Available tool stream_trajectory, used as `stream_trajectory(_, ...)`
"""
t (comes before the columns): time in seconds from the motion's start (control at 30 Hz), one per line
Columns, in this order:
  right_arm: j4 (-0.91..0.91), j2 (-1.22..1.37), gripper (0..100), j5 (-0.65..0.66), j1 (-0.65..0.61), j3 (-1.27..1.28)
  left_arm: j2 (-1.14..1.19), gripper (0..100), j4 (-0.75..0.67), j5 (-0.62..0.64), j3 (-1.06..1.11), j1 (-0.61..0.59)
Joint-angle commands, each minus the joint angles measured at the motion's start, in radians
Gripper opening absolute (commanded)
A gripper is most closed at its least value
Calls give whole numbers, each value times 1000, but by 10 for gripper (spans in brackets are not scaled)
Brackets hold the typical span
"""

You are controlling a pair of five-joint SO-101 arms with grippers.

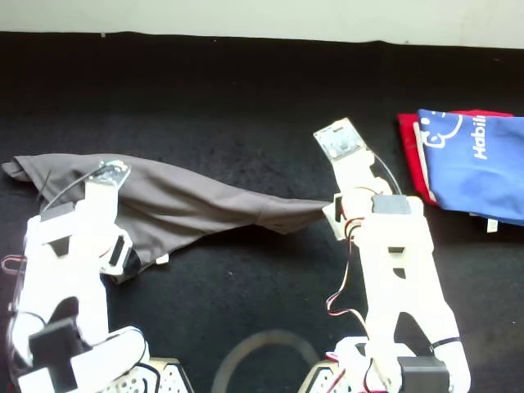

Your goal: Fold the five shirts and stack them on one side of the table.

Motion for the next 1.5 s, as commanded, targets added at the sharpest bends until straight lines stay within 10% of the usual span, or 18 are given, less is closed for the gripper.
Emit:
stream_trajectory(0.0,5,-36,7,3,-7,-2,96,213,-6,-11,-54,-5)
stream_trajectory(0.2,-1,-30,7,2,-7,-2,133,0,146,2,-194,18)
stream_trajectory(0.83,58,-30,7,-229,33,-533,-71,8,666,272,-1056,191)
stream_trajectory(1.47,294,-39,7,-229,76,-1330,-73,8,806,330,-1773,191)
